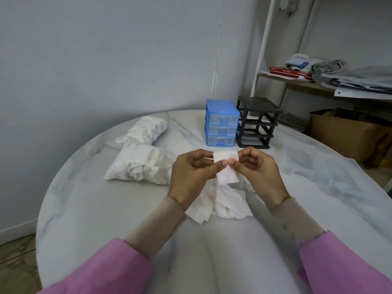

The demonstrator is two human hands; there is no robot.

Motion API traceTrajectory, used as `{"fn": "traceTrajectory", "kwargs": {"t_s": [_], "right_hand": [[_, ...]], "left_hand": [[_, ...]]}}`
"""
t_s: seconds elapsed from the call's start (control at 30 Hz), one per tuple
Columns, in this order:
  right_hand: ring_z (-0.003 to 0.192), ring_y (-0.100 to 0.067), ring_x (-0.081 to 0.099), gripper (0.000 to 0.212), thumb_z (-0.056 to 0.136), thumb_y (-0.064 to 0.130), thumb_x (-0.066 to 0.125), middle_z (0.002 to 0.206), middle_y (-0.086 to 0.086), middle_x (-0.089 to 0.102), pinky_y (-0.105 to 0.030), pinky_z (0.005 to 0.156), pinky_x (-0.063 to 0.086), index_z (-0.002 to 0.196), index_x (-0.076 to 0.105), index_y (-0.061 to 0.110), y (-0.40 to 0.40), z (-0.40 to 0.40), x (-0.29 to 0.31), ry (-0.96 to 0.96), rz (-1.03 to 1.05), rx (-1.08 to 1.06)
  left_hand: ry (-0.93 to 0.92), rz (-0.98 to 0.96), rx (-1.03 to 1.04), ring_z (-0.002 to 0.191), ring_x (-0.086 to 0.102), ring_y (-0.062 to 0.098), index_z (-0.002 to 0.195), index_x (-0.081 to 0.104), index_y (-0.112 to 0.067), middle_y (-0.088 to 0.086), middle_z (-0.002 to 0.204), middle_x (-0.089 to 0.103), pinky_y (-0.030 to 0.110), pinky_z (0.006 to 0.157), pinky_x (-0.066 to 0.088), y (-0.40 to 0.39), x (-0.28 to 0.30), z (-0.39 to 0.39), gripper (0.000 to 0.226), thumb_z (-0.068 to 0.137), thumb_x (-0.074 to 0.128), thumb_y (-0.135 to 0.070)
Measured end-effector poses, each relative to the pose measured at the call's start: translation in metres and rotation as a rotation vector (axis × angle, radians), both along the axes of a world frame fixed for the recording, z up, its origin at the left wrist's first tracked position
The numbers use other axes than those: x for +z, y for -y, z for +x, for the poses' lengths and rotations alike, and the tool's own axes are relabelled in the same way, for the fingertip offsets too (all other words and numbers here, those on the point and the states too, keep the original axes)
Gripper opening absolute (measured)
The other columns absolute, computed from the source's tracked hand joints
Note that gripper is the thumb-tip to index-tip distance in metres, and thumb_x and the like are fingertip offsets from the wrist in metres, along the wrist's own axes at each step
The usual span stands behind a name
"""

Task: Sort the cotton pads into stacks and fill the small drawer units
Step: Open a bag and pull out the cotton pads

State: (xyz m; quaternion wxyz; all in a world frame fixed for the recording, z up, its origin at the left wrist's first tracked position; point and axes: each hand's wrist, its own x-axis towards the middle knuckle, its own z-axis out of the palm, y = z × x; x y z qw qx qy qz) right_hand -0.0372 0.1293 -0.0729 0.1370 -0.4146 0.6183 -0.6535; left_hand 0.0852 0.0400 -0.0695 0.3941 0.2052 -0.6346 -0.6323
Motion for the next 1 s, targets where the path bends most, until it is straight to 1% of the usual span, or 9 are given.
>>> {"fn": "traceTrajectory", "kwargs": {"t_s": [0.1,0.2,0.27,0.37,0.5,0.63,0.73,0.9,1.0], "right_hand": [[0.069,-0.012,0.058,0.018,0.078,0.004,0.071,0.077,0.0,0.062,-0.013,0.065,0.049,0.078,0.056,0.014,-0.001,0.001,-0.001,-0.047,0.04,0.019],[0.072,-0.013,0.059,0.018,0.079,0.008,0.071,0.083,0.0,0.066,-0.018,0.064,0.049,0.083,0.055,0.014,-0.008,-0.003,-0.001,-0.152,0.206,0.1],[0.079,-0.01,0.059,0.024,0.078,0.018,0.074,0.095,0.006,0.065,-0.021,0.07,0.048,0.093,0.056,0.02,-0.014,-0.006,0.0,-0.302,0.353,0.211],[0.09,-0.002,0.054,0.041,0.076,0.027,0.076,0.104,0.011,0.06,-0.009,0.075,0.04,0.11,0.053,0.031,-0.018,-0.003,0.002,-0.496,0.479,0.321],[0.09,0.0,0.053,0.038,0.073,0.032,0.078,0.103,0.01,0.059,-0.01,0.079,0.041,0.103,0.055,0.038,-0.016,0.0,0.001,-0.675,0.517,0.323],[0.087,-0.001,0.052,0.034,0.071,0.037,0.078,0.095,0.011,0.056,-0.019,0.083,0.041,0.1,0.061,0.034,-0.015,-0.002,-0.001,-0.726,0.553,0.32],[0.085,-0.002,0.049,0.03,0.07,0.039,0.078,0.092,0.011,0.053,-0.024,0.082,0.039,0.09,0.057,0.033,-0.014,-0.001,-0.001,-0.755,0.551,0.296],[0.069,0.0,0.052,0.014,0.074,0.024,0.078,0.074,0.006,0.063,-0.01,0.065,0.039,0.076,0.064,0.02,-0.017,-0.003,0.005,-0.6,0.444,0.337],[0.066,-0.001,0.051,0.012,0.076,0.025,0.077,0.072,0.007,0.064,-0.013,0.064,0.036,0.074,0.065,0.023,-0.017,-0.005,0.006,-0.505,0.32,0.314]], "left_hand": [[0.03,-0.117,0.132,0.062,0.066,0.01,0.077,0.067,-0.015,-0.003,0.063,0.069,0.025,0.063,0.056,0.004,-0.004,0.0,0.017,0.073,0.075,-0.001],[0.029,-0.198,0.23,0.056,0.061,0.003,0.085,0.061,-0.017,-0.003,0.066,0.065,0.016,0.059,0.051,0.011,-0.005,0.003,0.02,0.077,0.072,-0.003],[0.043,-0.205,0.256,0.056,0.059,0.0,0.086,0.053,-0.024,-0.001,0.069,0.062,0.015,0.058,0.049,0.014,-0.006,0.004,0.029,0.078,0.071,-0.004],[0.07,-0.217,0.275,0.056,0.058,0.0,0.081,0.051,-0.024,-0.002,0.07,0.062,0.015,0.058,0.047,0.02,-0.01,0.004,0.028,0.078,0.07,-0.004],[0.073,-0.235,0.268,0.054,0.057,-0.002,0.08,0.054,-0.022,-0.003,0.069,0.062,0.01,0.055,0.044,0.025,-0.009,0.006,0.024,0.079,0.069,-0.002],[0.05,-0.212,0.247,0.053,0.056,-0.003,0.082,0.055,-0.018,-0.002,0.07,0.061,0.008,0.054,0.043,0.027,-0.008,0.006,0.022,0.08,0.067,0.0],[0.051,-0.225,0.236,0.053,0.055,-0.001,0.08,0.054,-0.021,-0.001,0.071,0.062,0.01,0.054,0.043,0.026,-0.009,0.005,0.024,0.08,0.068,-0.001],[0.048,-0.247,0.224,0.052,0.055,-0.001,0.079,0.054,-0.022,-0.002,0.069,0.062,0.01,0.054,0.043,0.022,-0.008,0.006,0.025,0.08,0.068,-0.001],[0.029,-0.237,0.213,0.052,0.055,-0.001,0.08,0.055,-0.021,-0.003,0.067,0.062,0.01,0.055,0.043,0.02,-0.008,0.006,0.024,0.08,0.067,0.0]]}}
